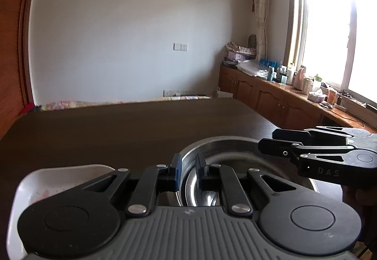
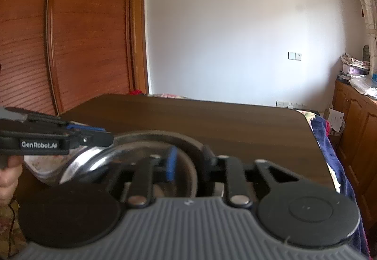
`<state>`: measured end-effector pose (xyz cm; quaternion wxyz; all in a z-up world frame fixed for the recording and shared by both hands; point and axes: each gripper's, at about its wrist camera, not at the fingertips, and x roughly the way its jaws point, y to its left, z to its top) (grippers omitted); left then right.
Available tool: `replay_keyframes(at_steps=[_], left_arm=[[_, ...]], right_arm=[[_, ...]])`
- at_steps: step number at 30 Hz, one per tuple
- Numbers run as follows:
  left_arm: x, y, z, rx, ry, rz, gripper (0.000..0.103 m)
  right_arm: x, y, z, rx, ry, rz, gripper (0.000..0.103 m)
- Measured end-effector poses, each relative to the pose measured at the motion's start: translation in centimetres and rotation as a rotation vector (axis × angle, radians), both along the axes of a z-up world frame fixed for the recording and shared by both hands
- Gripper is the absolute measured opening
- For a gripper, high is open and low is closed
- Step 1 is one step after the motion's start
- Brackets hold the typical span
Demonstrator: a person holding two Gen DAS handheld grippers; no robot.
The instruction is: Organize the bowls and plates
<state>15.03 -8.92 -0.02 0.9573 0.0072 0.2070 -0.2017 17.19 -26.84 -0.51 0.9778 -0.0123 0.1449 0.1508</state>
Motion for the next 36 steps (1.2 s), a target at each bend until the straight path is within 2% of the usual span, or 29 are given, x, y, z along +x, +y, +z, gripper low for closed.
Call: replay_keyframes(at_steps=[2, 4, 6, 12, 13, 17, 18, 23, 30, 36], left_arm=[[-0.7, 0.0, 0.2, 0.0, -0.021, 0.005, 0.037], [-1.5, 0.1, 0.3, -0.003, -0.043, 0.013, 0.051], [-2.3, 0.3, 0.4, -0.007, -0.065, 0.025, 0.064], [-4.2, 1.2, -0.1, -0.017, -0.103, 0.059, 0.086], [-4.4, 1.3, -0.3, -0.023, -0.101, 0.066, 0.087], [-4.6, 1.9, -1.1, -0.035, -0.089, 0.069, 0.087], [-4.6, 2.1, -1.4, -0.037, -0.084, 0.07, 0.087], [-4.1, 1.9, -2.2, -0.043, -0.047, 0.062, 0.086], [-4.3, 1.4, -2.9, -0.043, -0.029, 0.052, 0.064], [-4.3, 1.2, -3.3, -0.051, -0.016, 0.059, 0.058]], right_arm=[[-0.5, 0.0, 0.2, 0.0, -0.019, -0.013, 0.038], [-1.2, 0.0, 0.2, 0.003, -0.043, -0.031, 0.04], [-2.1, 0.0, 0.1, 0.003, -0.066, -0.05, 0.047], [-4.0, 0.5, -0.7, -0.023, -0.111, -0.104, 0.057], [-4.0, 0.4, -0.9, -0.018, -0.113, -0.111, 0.058], [-4.1, 0.2, -1.6, 0.015, -0.119, -0.128, 0.083], [-4.1, 0.2, -1.8, 0.02, -0.122, -0.132, 0.085], [-3.2, -0.3, -2.3, 0.06, -0.099, -0.14, 0.085], [-2.4, -0.9, -3.0, 0.119, -0.058, -0.133, 0.084], [-2.3, -0.7, -3.4, 0.127, -0.06, -0.123, 0.084]])
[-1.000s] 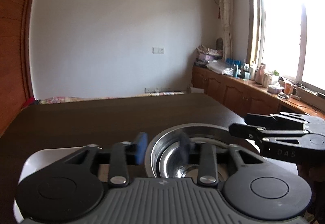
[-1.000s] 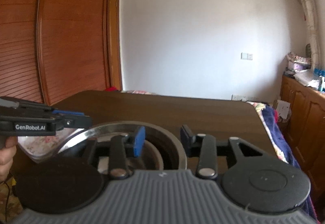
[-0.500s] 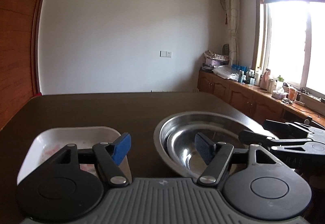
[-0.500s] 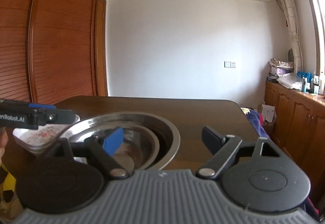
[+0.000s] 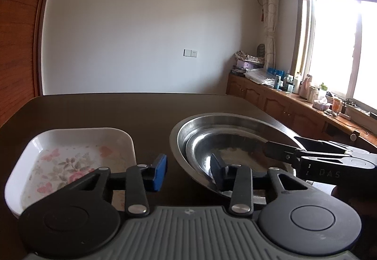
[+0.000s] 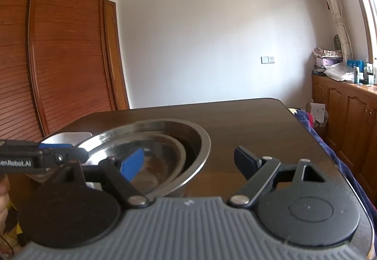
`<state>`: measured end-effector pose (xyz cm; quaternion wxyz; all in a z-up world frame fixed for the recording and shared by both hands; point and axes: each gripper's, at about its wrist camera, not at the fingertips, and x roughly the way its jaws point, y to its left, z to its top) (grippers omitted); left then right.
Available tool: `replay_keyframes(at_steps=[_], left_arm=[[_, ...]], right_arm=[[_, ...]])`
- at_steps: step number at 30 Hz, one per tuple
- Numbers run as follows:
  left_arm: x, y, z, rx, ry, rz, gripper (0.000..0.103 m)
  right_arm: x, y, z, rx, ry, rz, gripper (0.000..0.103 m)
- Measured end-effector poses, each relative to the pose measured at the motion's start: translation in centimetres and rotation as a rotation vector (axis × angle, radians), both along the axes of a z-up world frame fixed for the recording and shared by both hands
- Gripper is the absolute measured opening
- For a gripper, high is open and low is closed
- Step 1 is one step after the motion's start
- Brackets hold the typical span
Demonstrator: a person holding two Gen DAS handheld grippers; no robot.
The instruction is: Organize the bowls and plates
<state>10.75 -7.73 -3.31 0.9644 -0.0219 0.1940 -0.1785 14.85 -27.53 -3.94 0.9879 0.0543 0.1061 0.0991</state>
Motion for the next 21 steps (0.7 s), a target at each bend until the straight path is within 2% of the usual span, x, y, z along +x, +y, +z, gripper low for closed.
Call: replay_keyframes(at_steps=[4, 15, 21], left_arm=[[0.1, -0.07, -0.15, -0.004, 0.001, -0.008, 0.056], [0.59, 0.14, -0.23, -0.023, 0.014, -0.018, 0.052], [0.43, 0.56, -0.21, -0.032, 0.018, -0.006, 0.049]], right_arm=[[0.13, -0.12, -0.23, 0.016, 0.012, 0.013, 0.08], [0.11, 0.05, -0.65, 0.045, 0.033, 0.034, 0.042], [-0.08, -0.17, -0.72, 0.07, 0.028, 0.03, 0.033]])
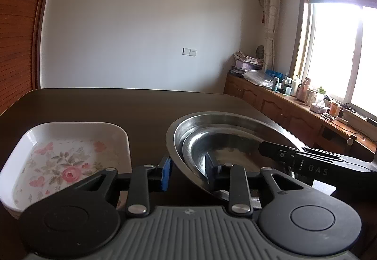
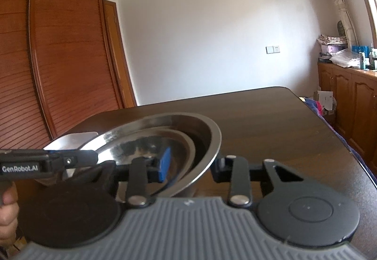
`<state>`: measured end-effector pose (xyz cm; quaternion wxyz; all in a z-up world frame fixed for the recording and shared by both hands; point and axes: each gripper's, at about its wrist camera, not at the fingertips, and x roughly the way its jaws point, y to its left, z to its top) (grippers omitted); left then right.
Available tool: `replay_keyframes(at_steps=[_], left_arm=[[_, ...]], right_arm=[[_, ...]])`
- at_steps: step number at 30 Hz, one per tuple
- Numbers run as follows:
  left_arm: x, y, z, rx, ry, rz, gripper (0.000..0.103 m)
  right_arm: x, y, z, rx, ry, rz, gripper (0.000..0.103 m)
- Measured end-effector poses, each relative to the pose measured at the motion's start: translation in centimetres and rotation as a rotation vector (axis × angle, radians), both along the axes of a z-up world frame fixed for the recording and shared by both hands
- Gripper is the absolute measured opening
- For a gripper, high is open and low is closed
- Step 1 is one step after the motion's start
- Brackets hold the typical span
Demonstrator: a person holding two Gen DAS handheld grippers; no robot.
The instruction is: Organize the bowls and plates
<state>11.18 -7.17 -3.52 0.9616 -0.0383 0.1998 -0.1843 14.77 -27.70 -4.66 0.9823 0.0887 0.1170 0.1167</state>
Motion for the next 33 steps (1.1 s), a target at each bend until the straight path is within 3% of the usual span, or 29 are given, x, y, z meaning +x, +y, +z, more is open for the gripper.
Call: replay_keyframes(at_steps=[11, 33], left_arm=[[0.0, 0.0, 0.2, 0.005, -0.001, -0.001, 0.049], [-2.8, 4.4, 4.4, -0.001, -0.112, 0.064, 0.049]], right_arm=[[-0.4, 0.1, 0.8, -0.021, -0.005, -0.01, 0.03], [-1.2, 2.6, 3.7, 0.003, -0.088, 0.049, 0.028]])
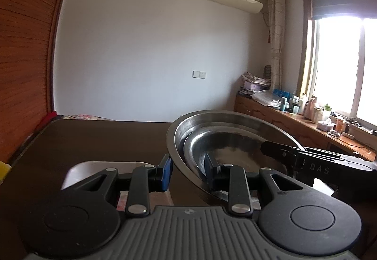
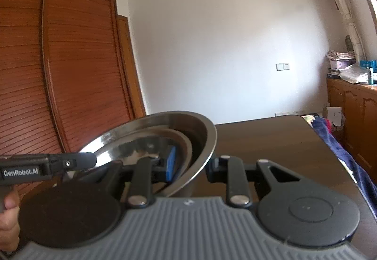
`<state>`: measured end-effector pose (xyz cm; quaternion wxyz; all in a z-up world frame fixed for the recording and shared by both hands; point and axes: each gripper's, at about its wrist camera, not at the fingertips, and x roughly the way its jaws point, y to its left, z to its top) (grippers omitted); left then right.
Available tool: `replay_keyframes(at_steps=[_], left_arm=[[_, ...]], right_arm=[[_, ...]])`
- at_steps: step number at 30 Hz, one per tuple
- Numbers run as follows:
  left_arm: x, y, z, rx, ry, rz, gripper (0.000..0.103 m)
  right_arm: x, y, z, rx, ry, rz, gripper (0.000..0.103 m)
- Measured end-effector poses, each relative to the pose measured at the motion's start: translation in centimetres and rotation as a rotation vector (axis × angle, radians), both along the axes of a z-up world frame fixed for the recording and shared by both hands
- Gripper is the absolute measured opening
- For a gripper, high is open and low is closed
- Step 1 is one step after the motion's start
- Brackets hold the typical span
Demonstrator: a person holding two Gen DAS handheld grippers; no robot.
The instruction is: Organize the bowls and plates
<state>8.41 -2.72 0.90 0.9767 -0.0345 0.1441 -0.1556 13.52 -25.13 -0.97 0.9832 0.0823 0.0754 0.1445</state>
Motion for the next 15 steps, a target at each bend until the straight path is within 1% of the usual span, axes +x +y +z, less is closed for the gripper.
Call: replay_keyframes(at_steps=[2, 8, 15], left_arm=[[-0.2, 0.6, 0.1, 0.0, -0.002, 0.022, 0.049], [-0.2, 3.1, 0.3, -0.005, -0.004, 0.076, 0.049], [0.0, 5.7, 0.8, -0.026, -0.008, 0.137, 0.049]], right_arm=[[0.0, 0.8, 0.0, -0.005, -0.014, 0.01, 0.028], [0.6, 3.0, -0.2, 0.002, -0.016, 0.054, 0.028], [1.0, 5.4, 0.0, -0.025, -0.016, 0.109, 0.028]])
